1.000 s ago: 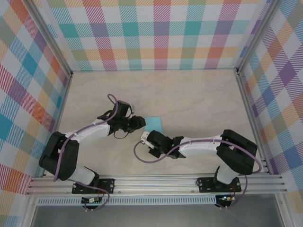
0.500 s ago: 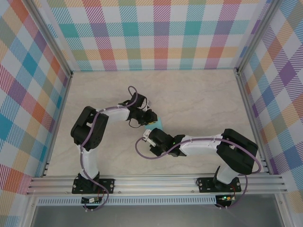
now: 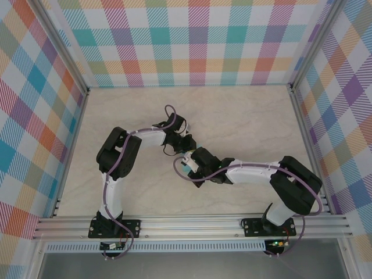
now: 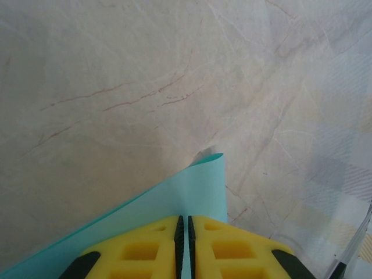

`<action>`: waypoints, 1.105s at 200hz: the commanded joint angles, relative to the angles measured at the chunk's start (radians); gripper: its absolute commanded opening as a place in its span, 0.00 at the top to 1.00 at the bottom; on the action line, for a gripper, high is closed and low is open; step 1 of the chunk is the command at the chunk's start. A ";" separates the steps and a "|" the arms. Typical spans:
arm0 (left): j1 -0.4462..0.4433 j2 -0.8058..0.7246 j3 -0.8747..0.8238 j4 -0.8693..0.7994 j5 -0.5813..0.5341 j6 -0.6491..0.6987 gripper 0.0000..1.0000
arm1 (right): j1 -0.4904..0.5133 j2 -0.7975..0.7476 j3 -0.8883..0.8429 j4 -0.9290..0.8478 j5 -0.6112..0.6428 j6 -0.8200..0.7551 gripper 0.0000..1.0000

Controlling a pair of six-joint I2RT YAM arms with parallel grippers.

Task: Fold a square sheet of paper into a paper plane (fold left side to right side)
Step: Third fold the triangle at the center of the table.

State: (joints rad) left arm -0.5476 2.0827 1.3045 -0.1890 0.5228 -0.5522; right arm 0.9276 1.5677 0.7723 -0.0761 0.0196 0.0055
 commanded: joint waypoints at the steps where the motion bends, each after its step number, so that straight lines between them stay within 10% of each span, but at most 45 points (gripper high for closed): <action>1: -0.020 0.050 -0.015 -0.078 -0.050 0.035 0.87 | -0.063 -0.016 0.014 -0.044 -0.153 0.055 1.00; 221: -0.029 0.059 -0.004 -0.114 -0.066 0.043 0.90 | -0.292 0.129 0.069 -0.050 -0.291 0.168 1.00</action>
State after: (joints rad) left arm -0.5507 2.0861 1.3148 -0.2085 0.5114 -0.5297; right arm 0.6464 1.6772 0.8154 -0.1116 -0.2661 0.1585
